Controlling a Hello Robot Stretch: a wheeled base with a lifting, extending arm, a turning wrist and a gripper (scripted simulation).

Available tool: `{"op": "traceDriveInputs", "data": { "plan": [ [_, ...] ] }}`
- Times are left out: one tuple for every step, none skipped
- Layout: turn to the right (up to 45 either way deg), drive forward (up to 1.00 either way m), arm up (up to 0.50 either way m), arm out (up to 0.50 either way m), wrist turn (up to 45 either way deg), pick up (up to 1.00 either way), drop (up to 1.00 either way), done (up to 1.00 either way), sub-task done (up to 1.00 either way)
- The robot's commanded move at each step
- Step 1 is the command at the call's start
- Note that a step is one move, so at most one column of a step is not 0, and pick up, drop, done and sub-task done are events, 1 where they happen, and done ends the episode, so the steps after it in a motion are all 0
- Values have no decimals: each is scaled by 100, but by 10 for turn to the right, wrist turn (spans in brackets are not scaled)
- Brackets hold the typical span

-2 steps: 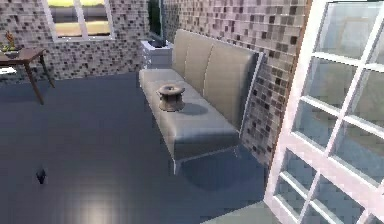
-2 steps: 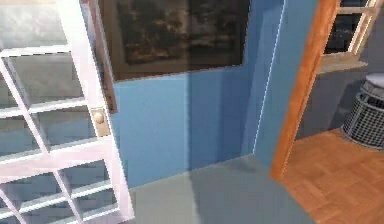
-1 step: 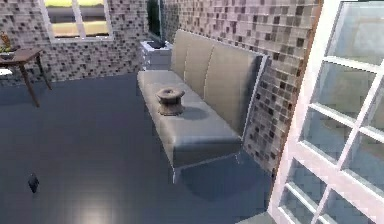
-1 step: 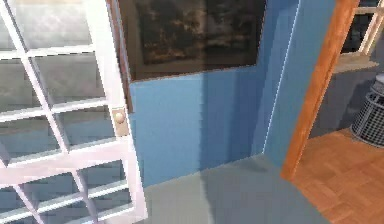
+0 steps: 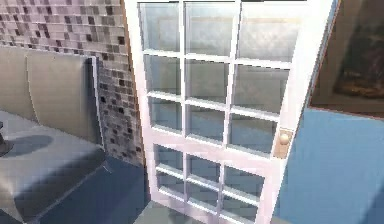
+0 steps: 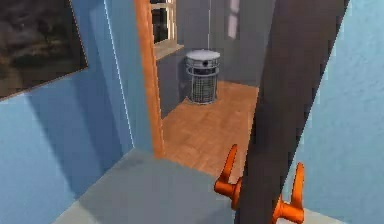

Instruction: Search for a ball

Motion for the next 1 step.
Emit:
{"op": "traceDriveInputs", "data": {
  "plan": [
    [300, 0, 0, 0, 0, 0, 0, 0, 0]
  ]
}}
